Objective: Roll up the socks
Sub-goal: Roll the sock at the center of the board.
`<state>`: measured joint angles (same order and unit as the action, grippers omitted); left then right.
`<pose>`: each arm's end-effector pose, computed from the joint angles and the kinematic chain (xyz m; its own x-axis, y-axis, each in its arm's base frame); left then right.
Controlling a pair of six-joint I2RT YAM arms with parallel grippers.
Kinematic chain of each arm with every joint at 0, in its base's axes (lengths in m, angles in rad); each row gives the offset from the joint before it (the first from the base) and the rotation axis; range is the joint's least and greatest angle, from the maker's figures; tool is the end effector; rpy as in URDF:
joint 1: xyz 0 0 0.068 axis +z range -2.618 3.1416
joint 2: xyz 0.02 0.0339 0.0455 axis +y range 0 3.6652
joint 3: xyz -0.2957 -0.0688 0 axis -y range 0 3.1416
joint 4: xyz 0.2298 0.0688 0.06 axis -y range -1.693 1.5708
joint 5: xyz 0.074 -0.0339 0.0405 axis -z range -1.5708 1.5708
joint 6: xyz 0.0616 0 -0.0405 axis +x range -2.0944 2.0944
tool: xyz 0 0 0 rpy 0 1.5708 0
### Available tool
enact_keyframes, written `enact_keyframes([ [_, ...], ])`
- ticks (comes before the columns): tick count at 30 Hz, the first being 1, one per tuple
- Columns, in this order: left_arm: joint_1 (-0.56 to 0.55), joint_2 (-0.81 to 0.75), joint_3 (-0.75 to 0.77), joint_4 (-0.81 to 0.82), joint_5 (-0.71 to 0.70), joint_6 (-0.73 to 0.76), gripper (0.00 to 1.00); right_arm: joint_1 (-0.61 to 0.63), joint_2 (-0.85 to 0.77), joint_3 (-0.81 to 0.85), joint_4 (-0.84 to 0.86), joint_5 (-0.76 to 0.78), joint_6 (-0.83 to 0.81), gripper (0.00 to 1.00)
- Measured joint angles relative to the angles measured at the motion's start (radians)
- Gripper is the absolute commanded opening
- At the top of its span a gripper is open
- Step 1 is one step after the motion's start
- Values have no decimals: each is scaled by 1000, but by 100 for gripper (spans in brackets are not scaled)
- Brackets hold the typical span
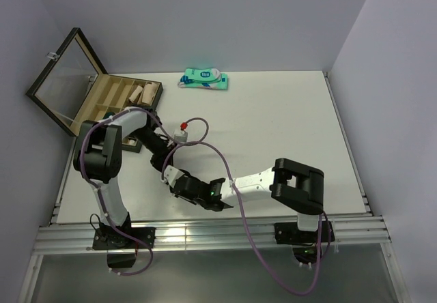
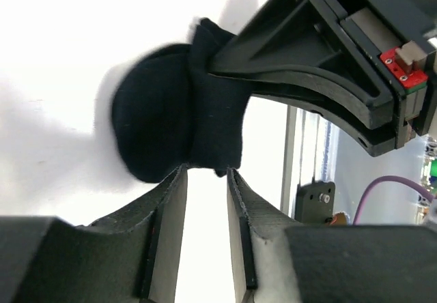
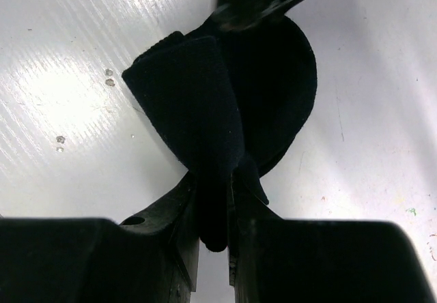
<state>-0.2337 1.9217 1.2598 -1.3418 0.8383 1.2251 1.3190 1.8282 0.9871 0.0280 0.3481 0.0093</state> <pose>0.2729 -0.1121 0.1927 -0.4390 0.7513 -0.4928 0.7805 0.0471 -0.6234 0.1160 0.3665 0.1724 -0.1889 -0.6992 -0.6895 -0.8503 0.4678 -0.2414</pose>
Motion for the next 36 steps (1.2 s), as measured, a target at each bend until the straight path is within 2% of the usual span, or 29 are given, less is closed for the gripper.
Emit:
enact_keyframes([
  [7, 7, 24, 41, 19, 2, -44, 35, 0, 0, 0, -1, 1, 0, 2],
  [11, 2, 55, 41, 38, 2, -69, 31, 0, 0, 0, -2, 2, 0, 2],
  [19, -78, 133, 34, 105, -32, -158, 28, 0, 0, 0, -5, 3, 0, 2],
  [24, -92, 198, 80, 109, -41, -241, 25, 0, -3, 0, -8, -4, 0, 2],
  [29, -103, 202, 94, 136, -50, -316, 21, -17, -25, 0, -47, -79, -3, 2],
  [36, -171, 205, 129, 182, -72, -429, 20, -95, -65, 4, -140, -282, -23, 2],
])
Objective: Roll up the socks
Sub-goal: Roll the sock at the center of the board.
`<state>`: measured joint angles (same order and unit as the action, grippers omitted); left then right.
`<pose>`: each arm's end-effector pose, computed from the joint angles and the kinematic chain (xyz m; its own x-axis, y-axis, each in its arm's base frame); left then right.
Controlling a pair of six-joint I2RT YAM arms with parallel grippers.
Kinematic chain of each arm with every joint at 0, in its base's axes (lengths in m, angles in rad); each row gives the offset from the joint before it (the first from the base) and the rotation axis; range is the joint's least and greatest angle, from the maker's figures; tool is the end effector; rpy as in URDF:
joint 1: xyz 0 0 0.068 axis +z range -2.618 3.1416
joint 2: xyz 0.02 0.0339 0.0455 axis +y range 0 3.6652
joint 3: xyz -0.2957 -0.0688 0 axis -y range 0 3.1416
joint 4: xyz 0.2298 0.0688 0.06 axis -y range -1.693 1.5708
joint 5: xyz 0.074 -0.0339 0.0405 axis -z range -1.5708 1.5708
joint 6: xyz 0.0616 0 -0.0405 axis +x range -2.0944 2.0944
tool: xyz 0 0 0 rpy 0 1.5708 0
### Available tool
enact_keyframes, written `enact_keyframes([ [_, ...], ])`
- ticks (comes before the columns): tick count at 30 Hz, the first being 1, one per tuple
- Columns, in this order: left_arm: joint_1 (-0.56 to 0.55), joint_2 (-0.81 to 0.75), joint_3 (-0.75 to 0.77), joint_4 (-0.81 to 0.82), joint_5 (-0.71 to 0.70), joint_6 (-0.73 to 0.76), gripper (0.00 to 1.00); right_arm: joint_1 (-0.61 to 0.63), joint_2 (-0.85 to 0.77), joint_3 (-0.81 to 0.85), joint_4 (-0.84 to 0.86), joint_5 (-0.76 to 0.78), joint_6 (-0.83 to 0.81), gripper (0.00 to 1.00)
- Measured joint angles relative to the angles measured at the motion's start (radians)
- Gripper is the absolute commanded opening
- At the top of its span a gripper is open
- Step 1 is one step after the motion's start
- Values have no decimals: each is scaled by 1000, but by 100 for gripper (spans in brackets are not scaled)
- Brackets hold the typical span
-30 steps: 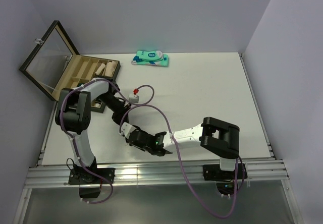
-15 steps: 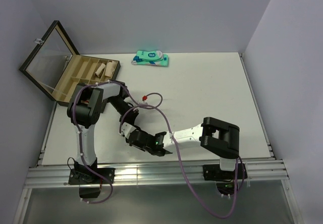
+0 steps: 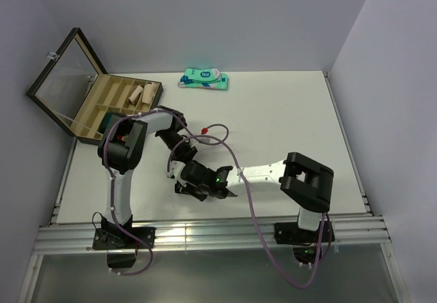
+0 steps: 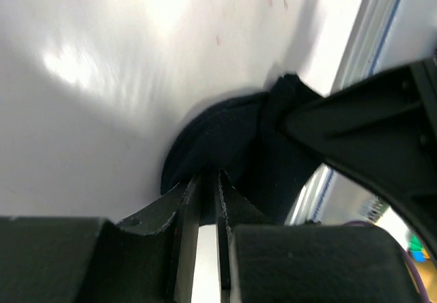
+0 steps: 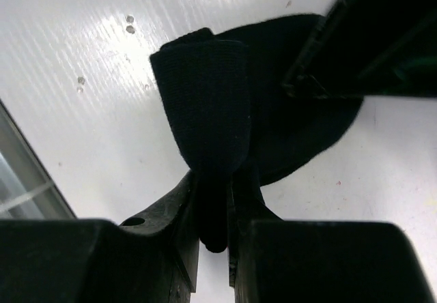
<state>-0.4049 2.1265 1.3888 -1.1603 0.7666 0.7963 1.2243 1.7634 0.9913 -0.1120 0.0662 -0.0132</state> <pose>0.3034 -0.1765 0.1425 -0.5524 0.7969 -0.2448 0.6772 0.2578 -0.6891 0.1291 0.3457 0.1816 -0.2504 -0.7323 -0.6333 -0.9277 0.3687 -0.0595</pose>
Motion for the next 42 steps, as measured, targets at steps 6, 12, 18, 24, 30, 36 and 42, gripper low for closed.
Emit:
enact_keyframes([
  [6, -29, 6, 32, 43, -5, -58, 20, -68, 46, 85, -101, -146, -11, 3],
  [12, -31, -25, 13, 98, -18, -132, 31, -161, 93, 139, -129, -327, -2, 5],
  [18, -31, -111, -23, 240, -92, -195, 33, -219, 157, 212, -176, -449, 5, 5],
  [24, -18, -167, -36, 444, -232, -265, 36, -233, 186, 235, -176, -512, 22, 5],
  [30, -9, -235, -107, 589, -383, -329, 37, -249, 209, 248, -174, -568, 25, 5],
  [36, 80, -285, -104, 679, -460, -432, 40, -259, 225, 267, -182, -599, 37, 5],
  [42, 274, -364, -62, 698, -462, -503, 41, -279, 261, 308, -224, -650, 74, 5],
])
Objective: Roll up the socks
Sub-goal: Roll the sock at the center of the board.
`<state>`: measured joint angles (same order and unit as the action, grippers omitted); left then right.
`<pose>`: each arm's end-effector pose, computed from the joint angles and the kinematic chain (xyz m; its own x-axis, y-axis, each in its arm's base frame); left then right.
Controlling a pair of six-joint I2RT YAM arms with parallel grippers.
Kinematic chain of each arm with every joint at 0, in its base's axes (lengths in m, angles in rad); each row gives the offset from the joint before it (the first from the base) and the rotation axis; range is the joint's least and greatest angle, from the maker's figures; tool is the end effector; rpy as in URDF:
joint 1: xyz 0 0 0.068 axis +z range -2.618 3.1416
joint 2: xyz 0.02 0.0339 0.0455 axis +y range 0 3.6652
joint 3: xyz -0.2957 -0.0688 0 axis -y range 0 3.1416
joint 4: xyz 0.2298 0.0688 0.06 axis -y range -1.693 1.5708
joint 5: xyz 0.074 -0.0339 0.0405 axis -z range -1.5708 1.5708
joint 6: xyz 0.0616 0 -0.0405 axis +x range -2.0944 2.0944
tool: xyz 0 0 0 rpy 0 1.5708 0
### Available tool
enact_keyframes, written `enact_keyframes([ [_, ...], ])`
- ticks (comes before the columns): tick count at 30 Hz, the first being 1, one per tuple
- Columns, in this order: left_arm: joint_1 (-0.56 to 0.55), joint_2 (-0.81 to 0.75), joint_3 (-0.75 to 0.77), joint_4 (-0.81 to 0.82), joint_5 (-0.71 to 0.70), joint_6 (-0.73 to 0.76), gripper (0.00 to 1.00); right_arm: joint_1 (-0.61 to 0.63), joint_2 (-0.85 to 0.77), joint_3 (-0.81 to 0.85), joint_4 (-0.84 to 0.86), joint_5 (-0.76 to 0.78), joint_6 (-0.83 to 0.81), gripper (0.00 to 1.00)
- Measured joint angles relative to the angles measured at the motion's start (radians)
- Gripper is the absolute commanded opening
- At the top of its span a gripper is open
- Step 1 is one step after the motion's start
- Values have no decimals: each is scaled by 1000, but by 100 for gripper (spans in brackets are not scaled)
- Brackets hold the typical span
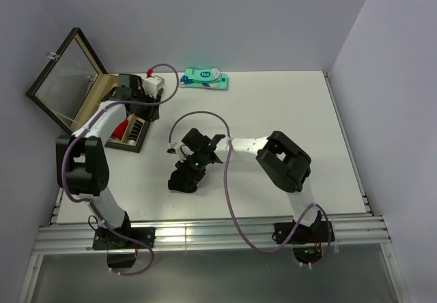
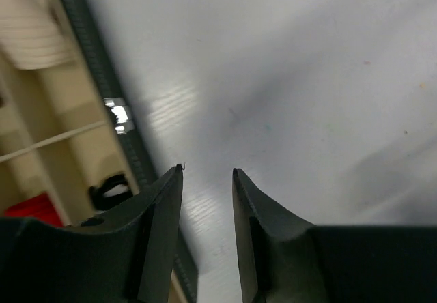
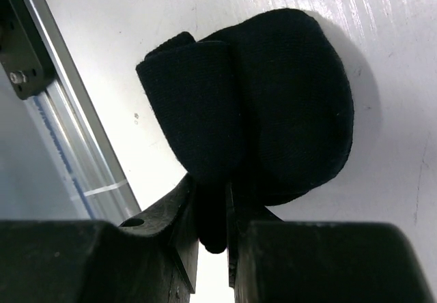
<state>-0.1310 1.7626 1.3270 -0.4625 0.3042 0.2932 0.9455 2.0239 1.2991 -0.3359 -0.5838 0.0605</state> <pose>0.3870 -0.0696 0.2574 -0.6529 0.3641 -0.6642 0.5206 0.8527 -0.0442 0.2198 0.3624 0.1625 -0.5603 -0.6899 -0.4583 -0.8016 0.3125 0.5097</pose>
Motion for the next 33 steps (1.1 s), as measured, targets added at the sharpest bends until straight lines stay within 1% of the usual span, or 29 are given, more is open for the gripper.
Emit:
enact_keyframes([
  [2, 37, -29, 21, -5, 2, -3, 40, -4, 18, 28, -33, -11, 6, 5],
  [5, 63, -79, 37, -12, 5, 8, 39, -8, 48, 84, -101, -19, 10, 6],
  [8, 71, -150, 13, -16, 14, 48, 42, -17, 80, 140, -171, -31, 9, 6],
  [10, 72, -242, -64, 1, 31, 94, 42, -26, 105, 179, -218, -43, 9, 7],
  [14, 52, -493, -296, 15, 47, 229, 45, -47, 157, 254, -310, -92, 8, 8],
  [16, 16, -597, -399, 28, 42, 299, 47, -59, 175, 274, -334, -121, 9, 8],
  [18, -53, -692, -510, 57, 17, 368, 51, -77, 191, 284, -355, -159, 11, 9],
  [21, -164, -800, -653, 73, -6, 438, 54, -105, 214, 301, -396, -200, 25, 9],
  [24, -259, -879, -756, 76, -18, 488, 56, -117, 249, 342, -444, -234, 39, 9],
  [25, -288, -903, -780, 77, -20, 502, 56, -119, 261, 359, -460, -243, 44, 9],
  [26, -310, -924, -800, 77, -21, 514, 64, -120, 271, 371, -472, -249, 48, 9],
  [27, -330, -945, -819, 85, -21, 529, 66, -121, 278, 379, -483, -253, 52, 9],
  [29, -367, -981, -851, 92, -19, 542, 65, -122, 285, 390, -494, -256, 56, 9],
  [30, -382, -990, -860, 92, -13, 551, 69, -122, 287, 392, -497, -256, 59, 9],
  [33, -422, -988, -867, 90, 8, 563, 71, -122, 288, 393, -497, -257, 69, 9],
])
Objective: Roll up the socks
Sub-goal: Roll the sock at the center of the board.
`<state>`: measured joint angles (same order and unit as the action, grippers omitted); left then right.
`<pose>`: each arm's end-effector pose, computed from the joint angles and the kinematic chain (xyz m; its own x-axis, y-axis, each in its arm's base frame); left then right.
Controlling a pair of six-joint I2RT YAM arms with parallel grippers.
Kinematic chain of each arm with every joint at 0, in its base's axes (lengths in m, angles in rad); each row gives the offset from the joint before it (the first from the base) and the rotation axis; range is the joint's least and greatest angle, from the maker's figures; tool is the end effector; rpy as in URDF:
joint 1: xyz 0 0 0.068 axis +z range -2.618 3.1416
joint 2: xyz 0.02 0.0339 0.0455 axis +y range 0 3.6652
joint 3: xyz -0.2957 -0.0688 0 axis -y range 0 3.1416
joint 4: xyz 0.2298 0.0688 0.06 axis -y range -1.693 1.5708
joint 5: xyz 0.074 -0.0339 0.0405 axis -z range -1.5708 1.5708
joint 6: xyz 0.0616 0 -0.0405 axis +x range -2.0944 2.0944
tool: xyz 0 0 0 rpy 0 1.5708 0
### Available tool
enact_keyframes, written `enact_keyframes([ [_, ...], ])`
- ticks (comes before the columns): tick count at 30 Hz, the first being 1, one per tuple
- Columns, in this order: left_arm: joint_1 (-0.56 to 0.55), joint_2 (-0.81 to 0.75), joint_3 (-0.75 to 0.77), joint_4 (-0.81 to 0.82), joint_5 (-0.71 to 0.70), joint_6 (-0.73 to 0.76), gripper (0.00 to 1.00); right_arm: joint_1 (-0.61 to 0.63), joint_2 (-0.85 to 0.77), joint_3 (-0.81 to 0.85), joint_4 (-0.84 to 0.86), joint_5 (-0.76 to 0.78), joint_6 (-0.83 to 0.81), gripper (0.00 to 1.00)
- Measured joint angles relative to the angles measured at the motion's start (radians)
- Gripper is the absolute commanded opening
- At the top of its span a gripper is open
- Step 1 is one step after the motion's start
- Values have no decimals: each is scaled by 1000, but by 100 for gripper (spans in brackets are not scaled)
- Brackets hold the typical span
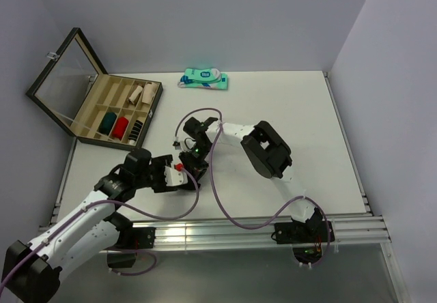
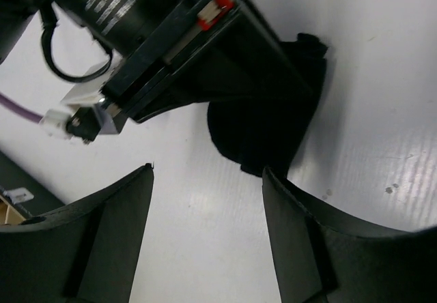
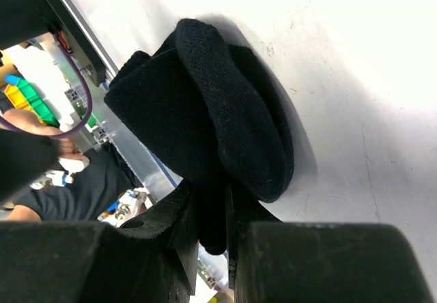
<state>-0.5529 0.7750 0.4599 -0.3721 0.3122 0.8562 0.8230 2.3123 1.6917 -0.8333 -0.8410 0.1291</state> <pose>0.1163 -0.0940 0.2221 0.1764 0.7359 -0.6538 0.8677 0.1974 0.4562 0.2757 0.3648 0.1325 -0.7403 -0.6720 -0.0204 -0.4564 0.4802 0.7491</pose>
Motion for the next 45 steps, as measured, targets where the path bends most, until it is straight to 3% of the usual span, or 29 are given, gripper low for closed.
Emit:
enact_keyframes([
  [14, -212, 86, -114, 98, -50, -7, 62, -3, 1, -6, 7, -6, 20, 8],
  [26, -220, 163, -151, 275, -134, -29, 56, -8, 0, -24, 28, -27, 30, 8],
  [45, -220, 303, -88, 245, -81, -11, 46, -13, -3, -40, 49, -44, 37, 12],
])
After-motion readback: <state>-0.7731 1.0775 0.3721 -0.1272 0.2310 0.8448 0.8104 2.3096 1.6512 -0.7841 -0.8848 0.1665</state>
